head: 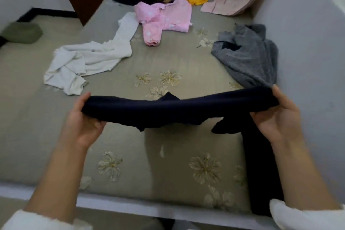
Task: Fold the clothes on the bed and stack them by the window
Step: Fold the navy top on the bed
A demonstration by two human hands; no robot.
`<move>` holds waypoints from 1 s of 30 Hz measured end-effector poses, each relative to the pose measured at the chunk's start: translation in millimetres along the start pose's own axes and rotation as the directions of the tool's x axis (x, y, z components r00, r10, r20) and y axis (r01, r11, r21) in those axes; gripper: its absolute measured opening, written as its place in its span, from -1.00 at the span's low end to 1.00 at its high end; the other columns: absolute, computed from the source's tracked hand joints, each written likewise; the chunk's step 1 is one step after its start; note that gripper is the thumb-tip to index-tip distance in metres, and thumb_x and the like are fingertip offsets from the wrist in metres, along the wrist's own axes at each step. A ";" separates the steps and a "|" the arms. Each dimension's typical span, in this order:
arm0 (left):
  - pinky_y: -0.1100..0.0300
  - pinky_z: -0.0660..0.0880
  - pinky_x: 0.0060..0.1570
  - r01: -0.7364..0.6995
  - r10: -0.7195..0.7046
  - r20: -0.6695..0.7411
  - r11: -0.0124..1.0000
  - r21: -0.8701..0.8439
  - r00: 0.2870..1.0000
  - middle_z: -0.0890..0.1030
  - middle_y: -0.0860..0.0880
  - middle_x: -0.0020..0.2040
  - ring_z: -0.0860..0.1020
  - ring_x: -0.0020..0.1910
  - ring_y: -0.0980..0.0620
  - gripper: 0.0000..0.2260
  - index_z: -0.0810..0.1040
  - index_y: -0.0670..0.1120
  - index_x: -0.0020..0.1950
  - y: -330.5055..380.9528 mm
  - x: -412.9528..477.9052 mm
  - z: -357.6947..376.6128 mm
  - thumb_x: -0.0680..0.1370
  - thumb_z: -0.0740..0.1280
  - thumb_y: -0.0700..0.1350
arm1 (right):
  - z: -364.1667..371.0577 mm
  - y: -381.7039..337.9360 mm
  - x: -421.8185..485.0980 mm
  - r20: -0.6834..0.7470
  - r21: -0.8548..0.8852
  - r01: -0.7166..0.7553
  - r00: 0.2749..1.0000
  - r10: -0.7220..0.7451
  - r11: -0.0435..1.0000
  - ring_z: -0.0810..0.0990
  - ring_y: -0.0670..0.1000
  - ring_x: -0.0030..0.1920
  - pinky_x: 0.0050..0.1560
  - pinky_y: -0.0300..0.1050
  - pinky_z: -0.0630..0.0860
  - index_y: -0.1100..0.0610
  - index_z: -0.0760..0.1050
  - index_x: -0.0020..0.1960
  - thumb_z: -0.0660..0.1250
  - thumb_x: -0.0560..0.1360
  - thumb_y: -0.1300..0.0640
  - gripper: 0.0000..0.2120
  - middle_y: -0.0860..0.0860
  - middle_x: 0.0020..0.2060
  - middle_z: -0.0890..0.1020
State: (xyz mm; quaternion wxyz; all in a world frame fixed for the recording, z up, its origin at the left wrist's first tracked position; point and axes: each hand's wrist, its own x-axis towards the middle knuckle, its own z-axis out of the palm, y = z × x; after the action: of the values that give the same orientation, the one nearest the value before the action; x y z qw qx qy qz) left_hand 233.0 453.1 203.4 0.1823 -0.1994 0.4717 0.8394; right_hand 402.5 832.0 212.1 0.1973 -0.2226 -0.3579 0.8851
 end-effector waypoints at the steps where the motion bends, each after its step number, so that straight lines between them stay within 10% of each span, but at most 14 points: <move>1: 0.26 0.60 -0.18 -0.054 0.053 0.052 0.998 0.012 0.997 0.67 0.04 -0.19 0.66 -0.19 0.11 -0.83 0.62 -0.02 -0.15 13.9 -2.0 4.5 0.53 0.31 0.02 | 7.3 -12.2 0.6 0.035 0.015 0.027 0.999 -0.028 1.000 0.65 -0.05 -0.03 0.08 -0.17 0.54 0.05 0.68 -0.16 0.31 0.51 0.02 -0.79 -0.06 -0.13 0.69; 9: -0.04 0.51 0.01 -0.197 0.139 0.312 0.967 0.164 0.940 0.63 0.03 0.16 0.64 0.04 0.04 -0.73 0.57 0.07 0.21 84.2 21.8 29.8 0.55 0.26 0.07 | 34.3 -37.7 12.4 0.095 -0.159 0.030 0.995 -0.015 0.987 0.67 -0.05 0.01 0.01 -0.11 0.61 0.07 0.70 -0.05 0.31 0.50 0.01 -0.78 0.00 0.01 0.70; 16: 0.13 0.47 -0.18 -0.072 0.036 0.087 0.884 0.462 0.996 0.52 -0.02 -0.14 0.50 -0.16 0.04 -0.87 0.50 0.01 -0.08 104.0 81.6 68.4 0.61 0.22 -0.01 | 59.2 -24.8 80.4 -0.256 -0.576 -0.160 0.967 0.009 0.802 0.57 -0.03 -0.15 -0.17 -0.13 0.48 0.07 0.54 -0.08 0.33 0.54 0.00 -0.85 -0.01 -0.17 0.61; 21: 0.21 0.49 -0.16 -0.200 0.136 0.180 0.892 0.406 0.974 0.55 0.02 -0.10 0.53 -0.12 0.10 -0.88 0.49 0.01 -0.04 148.6 115.6 108.2 0.60 0.23 0.03 | 108.9 -60.3 114.7 -0.242 -0.607 0.045 0.941 -0.238 0.794 0.63 -0.11 -0.34 -0.36 -0.24 0.53 0.07 0.52 -0.12 0.36 0.52 -0.02 -0.84 -0.05 -0.25 0.66; 26: 0.27 0.56 -0.17 -0.395 0.342 0.276 0.903 0.169 0.898 0.69 0.08 -0.09 0.66 -0.10 0.15 -0.80 0.53 -0.02 0.10 182.6 128.4 129.6 0.57 0.29 0.05 | 145.9 -88.7 109.7 -0.157 -0.648 0.296 0.850 -0.503 0.702 0.61 -0.04 -0.21 -0.02 -0.03 0.57 0.07 0.55 -0.15 0.38 0.49 -0.03 -0.83 -0.01 -0.21 0.63; 30: 0.35 0.51 -0.02 -0.548 0.495 0.335 0.833 0.080 0.802 0.69 0.13 -0.06 0.63 0.01 0.20 -0.84 0.63 0.00 0.00 185.0 123.0 112.5 0.56 0.31 0.02 | 149.8 -75.7 84.0 -0.098 -0.706 0.371 0.792 -0.602 0.604 0.59 -0.17 -0.24 -0.11 -0.22 0.54 0.00 0.53 -0.22 0.36 0.50 -0.06 -0.82 -0.15 -0.32 0.60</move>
State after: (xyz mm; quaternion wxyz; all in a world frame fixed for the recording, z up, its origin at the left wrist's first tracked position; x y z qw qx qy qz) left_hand 18.3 474.4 327.6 0.0298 0.0851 0.5457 0.8331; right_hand 267.5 843.4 342.1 0.4000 -0.3123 -0.6526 0.5626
